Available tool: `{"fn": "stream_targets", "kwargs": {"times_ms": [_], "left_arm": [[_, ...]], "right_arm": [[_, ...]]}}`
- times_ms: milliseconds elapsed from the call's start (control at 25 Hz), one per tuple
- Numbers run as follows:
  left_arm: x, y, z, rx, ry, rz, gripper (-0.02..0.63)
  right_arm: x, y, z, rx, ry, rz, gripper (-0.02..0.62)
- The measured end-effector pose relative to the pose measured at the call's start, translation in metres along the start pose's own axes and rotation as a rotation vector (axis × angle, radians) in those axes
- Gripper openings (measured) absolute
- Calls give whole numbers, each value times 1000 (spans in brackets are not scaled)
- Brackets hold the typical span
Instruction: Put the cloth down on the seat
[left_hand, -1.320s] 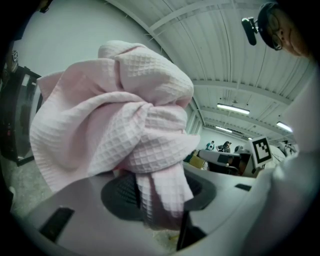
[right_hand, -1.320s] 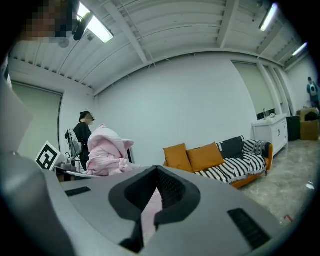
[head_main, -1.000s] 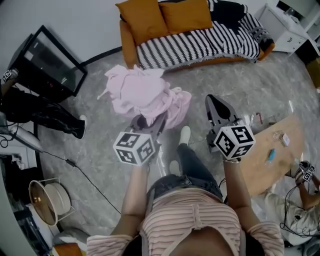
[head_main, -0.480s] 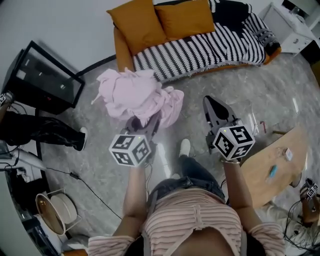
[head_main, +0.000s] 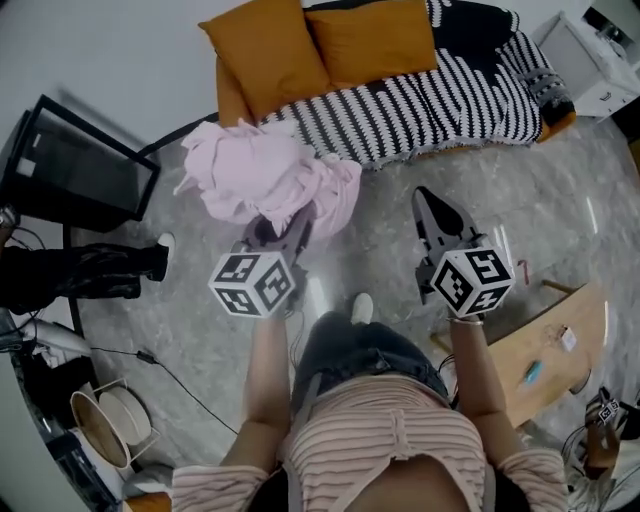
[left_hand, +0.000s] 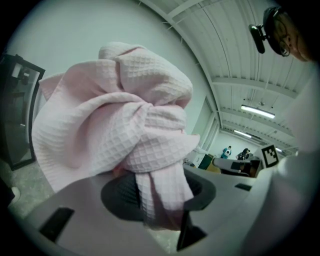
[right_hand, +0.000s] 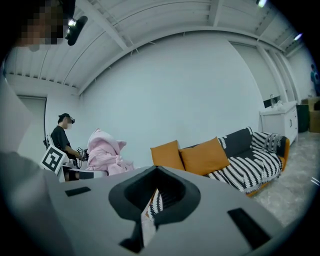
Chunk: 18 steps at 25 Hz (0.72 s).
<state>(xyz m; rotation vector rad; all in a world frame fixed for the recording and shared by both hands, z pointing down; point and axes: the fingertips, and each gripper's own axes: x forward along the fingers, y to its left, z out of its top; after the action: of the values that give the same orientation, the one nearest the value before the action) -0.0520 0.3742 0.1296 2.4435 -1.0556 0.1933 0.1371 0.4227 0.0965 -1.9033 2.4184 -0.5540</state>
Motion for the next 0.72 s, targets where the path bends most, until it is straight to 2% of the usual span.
{"fn": "stream_targets", "kwargs": {"times_ms": [360, 720], "left_arm": [[53, 49, 26, 33, 52, -19, 163], [128, 136, 36, -10, 137, -50, 163]], "right_arm": [[85, -2, 1, 44, 30, 23, 8], [208, -8, -4, 74, 85, 13, 8]]}}
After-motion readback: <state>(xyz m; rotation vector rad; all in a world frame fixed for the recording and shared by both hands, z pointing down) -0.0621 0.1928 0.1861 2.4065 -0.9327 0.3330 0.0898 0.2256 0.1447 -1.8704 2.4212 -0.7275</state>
